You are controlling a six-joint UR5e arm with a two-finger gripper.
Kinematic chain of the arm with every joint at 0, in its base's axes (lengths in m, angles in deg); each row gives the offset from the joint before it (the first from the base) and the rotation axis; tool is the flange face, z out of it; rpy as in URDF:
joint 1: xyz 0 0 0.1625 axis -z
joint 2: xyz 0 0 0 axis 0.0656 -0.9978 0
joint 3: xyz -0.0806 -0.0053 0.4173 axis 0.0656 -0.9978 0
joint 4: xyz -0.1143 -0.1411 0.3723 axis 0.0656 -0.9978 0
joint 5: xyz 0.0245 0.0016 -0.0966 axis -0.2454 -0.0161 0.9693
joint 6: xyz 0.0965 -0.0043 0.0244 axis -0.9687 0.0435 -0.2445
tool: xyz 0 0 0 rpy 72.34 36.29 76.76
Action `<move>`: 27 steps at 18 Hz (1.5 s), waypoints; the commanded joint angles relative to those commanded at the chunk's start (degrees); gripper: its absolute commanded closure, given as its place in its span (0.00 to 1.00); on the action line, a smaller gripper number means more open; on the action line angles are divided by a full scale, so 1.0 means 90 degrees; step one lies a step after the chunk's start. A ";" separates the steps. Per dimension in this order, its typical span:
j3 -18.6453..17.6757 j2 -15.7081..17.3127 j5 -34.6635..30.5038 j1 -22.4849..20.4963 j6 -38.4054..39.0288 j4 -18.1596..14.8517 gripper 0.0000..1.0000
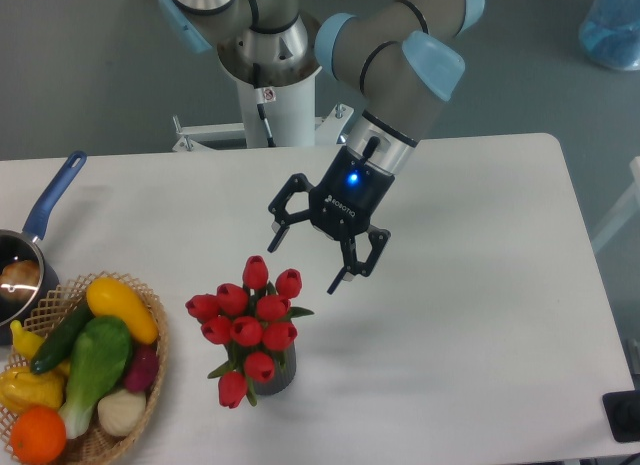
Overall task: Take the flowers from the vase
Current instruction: 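Lower the open gripper around the tulip stems just below the blooms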
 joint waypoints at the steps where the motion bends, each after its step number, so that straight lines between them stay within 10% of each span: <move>1: 0.0010 -0.0029 -0.0020 0.0049 0.0000 0.0068 0.00; 27: 0.0352 -0.0606 0.0009 0.0362 -0.0126 0.0274 0.00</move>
